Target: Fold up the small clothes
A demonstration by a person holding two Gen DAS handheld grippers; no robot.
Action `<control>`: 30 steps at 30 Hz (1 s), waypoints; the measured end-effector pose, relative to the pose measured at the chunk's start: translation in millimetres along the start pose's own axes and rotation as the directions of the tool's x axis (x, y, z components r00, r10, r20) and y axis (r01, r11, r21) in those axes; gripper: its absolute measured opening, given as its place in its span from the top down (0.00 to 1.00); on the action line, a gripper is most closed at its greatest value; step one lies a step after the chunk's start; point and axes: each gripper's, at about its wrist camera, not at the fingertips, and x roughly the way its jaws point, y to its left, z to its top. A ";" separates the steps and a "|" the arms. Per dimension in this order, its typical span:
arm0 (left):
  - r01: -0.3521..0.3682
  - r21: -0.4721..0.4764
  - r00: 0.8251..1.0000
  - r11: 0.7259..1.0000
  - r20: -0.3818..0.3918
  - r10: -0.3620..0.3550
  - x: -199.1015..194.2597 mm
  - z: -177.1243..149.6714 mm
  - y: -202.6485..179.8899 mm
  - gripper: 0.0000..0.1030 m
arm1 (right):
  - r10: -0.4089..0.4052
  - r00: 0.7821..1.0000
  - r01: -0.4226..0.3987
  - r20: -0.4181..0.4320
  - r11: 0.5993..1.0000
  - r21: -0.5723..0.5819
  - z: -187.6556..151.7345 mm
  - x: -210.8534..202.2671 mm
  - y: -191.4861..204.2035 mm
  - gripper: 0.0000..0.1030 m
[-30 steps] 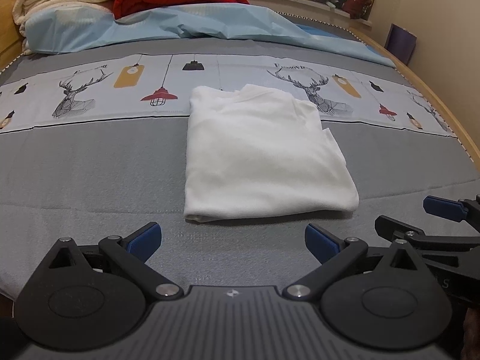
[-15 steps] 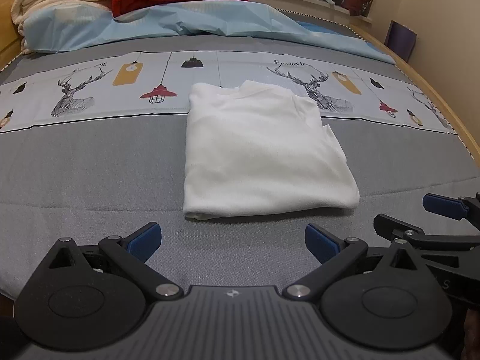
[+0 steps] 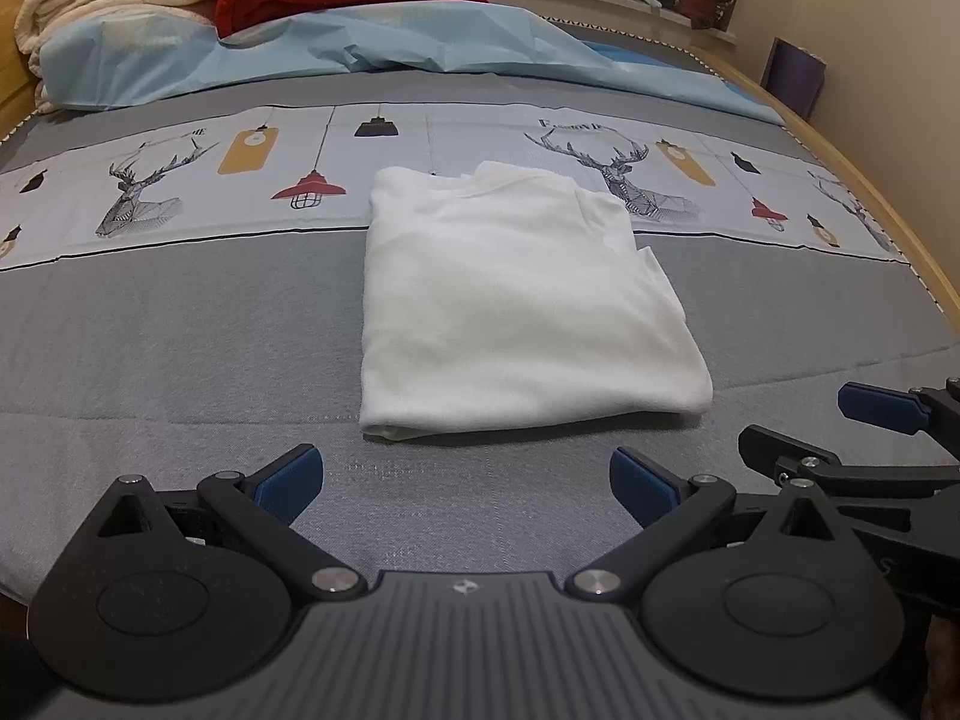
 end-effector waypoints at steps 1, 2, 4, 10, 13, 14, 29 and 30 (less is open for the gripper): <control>0.001 0.000 1.000 1.000 0.000 -0.001 0.0 0.0 -0.1 0.01 | 0.000 1.000 0.000 0.000 1.000 0.000 0.0 0.0 0.4 0.28; 0.000 0.000 1.000 1.000 0.000 0.000 0.0 0.1 -0.3 0.01 | 0.000 1.000 0.000 0.000 1.000 0.000 0.1 0.0 0.5 0.28; 0.000 0.000 1.000 1.000 0.000 0.000 -0.1 -0.4 -0.8 0.01 | 0.000 1.000 0.000 0.000 1.000 0.000 0.0 -0.1 0.4 0.28; 0.002 0.003 1.000 1.000 0.002 -0.002 -0.5 -1.4 -1.8 0.01 | 0.000 1.000 0.000 -0.001 1.000 0.000 0.3 -0.2 0.9 0.28; 0.003 0.004 1.000 1.000 0.002 -0.003 -0.6 -1.7 -1.7 0.01 | -0.001 1.000 0.001 -0.001 1.000 0.000 0.3 -0.2 1.3 0.28; 0.003 0.004 1.000 1.000 0.002 -0.003 -0.6 -1.8 -1.9 0.01 | -0.001 1.000 0.001 -0.001 1.000 0.000 0.4 -0.2 1.0 0.28; 0.009 0.025 1.000 1.000 0.009 -0.009 -1.6 -2.1 -1.2 0.01 | -0.001 1.000 0.001 -0.002 1.000 0.001 0.6 -0.1 1.9 0.28; 0.009 0.027 1.000 1.000 0.011 -0.010 -1.6 -2.1 -1.7 0.01 | -0.002 1.000 0.002 -0.002 1.000 0.001 0.7 -0.2 1.8 0.28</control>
